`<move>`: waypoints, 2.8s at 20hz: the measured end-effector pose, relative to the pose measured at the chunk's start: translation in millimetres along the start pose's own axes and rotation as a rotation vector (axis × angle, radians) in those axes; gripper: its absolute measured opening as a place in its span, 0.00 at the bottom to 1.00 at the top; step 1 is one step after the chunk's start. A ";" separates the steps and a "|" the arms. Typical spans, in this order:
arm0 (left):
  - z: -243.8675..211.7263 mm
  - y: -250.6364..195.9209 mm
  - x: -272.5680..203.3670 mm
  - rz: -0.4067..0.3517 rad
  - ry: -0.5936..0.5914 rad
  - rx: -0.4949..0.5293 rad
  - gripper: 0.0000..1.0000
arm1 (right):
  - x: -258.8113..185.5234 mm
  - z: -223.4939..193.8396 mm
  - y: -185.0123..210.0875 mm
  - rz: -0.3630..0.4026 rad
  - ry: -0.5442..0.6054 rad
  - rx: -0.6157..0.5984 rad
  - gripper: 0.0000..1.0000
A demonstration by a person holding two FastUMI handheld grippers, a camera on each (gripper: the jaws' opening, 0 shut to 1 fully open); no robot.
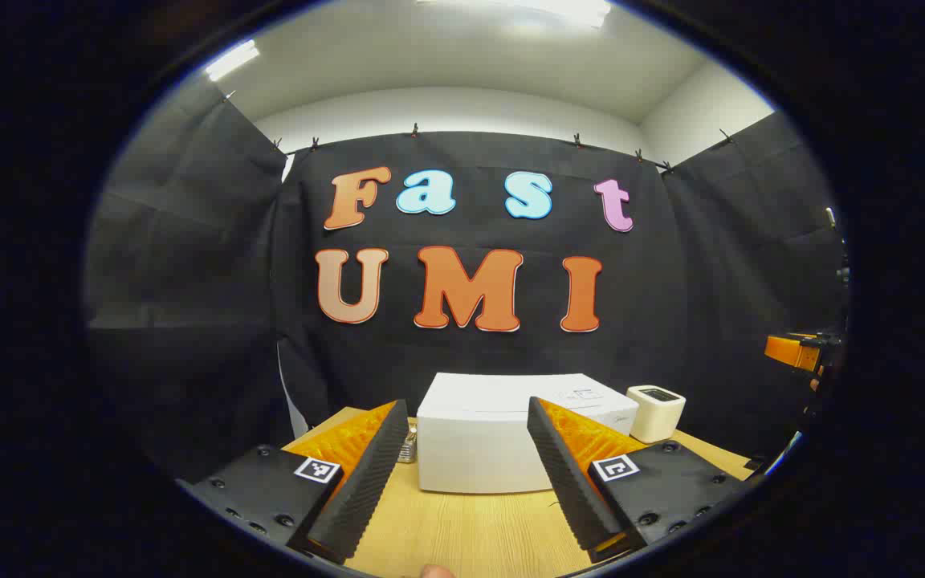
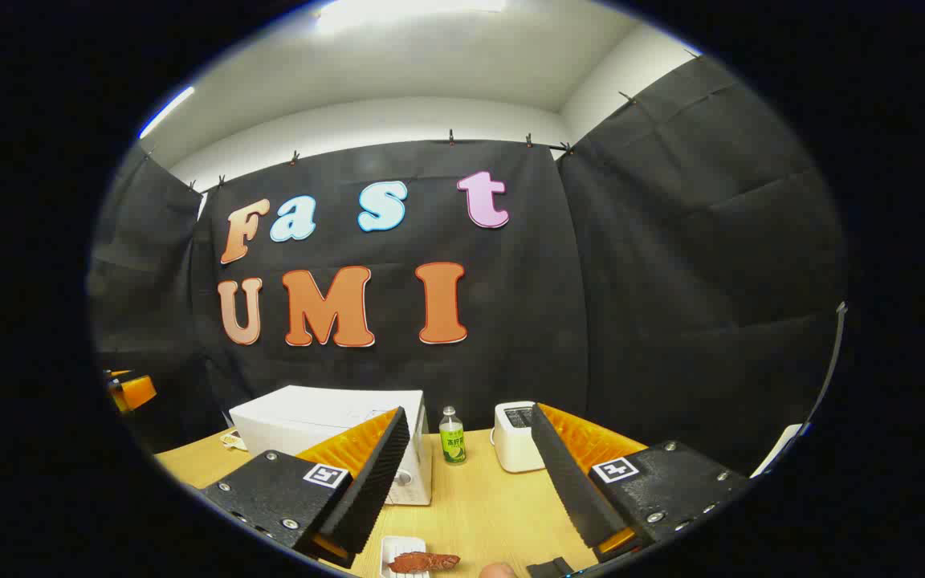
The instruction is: Open the microwave oven with the left hand, put the food in, and close the microwave oven.
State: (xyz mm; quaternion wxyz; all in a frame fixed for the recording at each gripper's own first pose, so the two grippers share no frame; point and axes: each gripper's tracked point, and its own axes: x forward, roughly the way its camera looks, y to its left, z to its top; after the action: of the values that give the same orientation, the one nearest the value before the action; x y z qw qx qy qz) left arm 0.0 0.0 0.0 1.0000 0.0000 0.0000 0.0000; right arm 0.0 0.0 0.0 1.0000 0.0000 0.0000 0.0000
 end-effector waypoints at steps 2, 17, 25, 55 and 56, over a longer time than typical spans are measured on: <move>-6.3 -8.2 -2.3 -0.020 0.011 -0.006 0.98 | -3.0 -7.1 -2.6 -0.006 0.016 0.004 0.95; 4.6 -22.2 8.2 -0.047 0.031 -0.010 0.98 | -5.2 6.8 -5.1 -0.011 0.025 -0.017 0.95; -18.2 -90.3 40.6 -0.137 0.048 -0.030 0.94 | 8.6 -6.8 -12.3 -0.017 0.040 -0.016 0.95; -240.5 -225.4 215.0 -0.155 0.273 0.045 0.84 | 17.1 -55.8 -72.3 -0.077 0.143 0.015 0.95; -240.3 -223.9 215.3 -0.154 0.274 0.058 0.80 | 17.6 -56.8 -70.8 -0.075 0.146 0.021 0.95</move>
State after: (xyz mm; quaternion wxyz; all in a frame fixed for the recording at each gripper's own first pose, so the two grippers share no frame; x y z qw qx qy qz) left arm 215.3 -223.9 -240.3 0.9872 0.0289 0.1366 -0.0766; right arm 17.6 -70.8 -56.8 0.9966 0.0104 0.0729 -0.0373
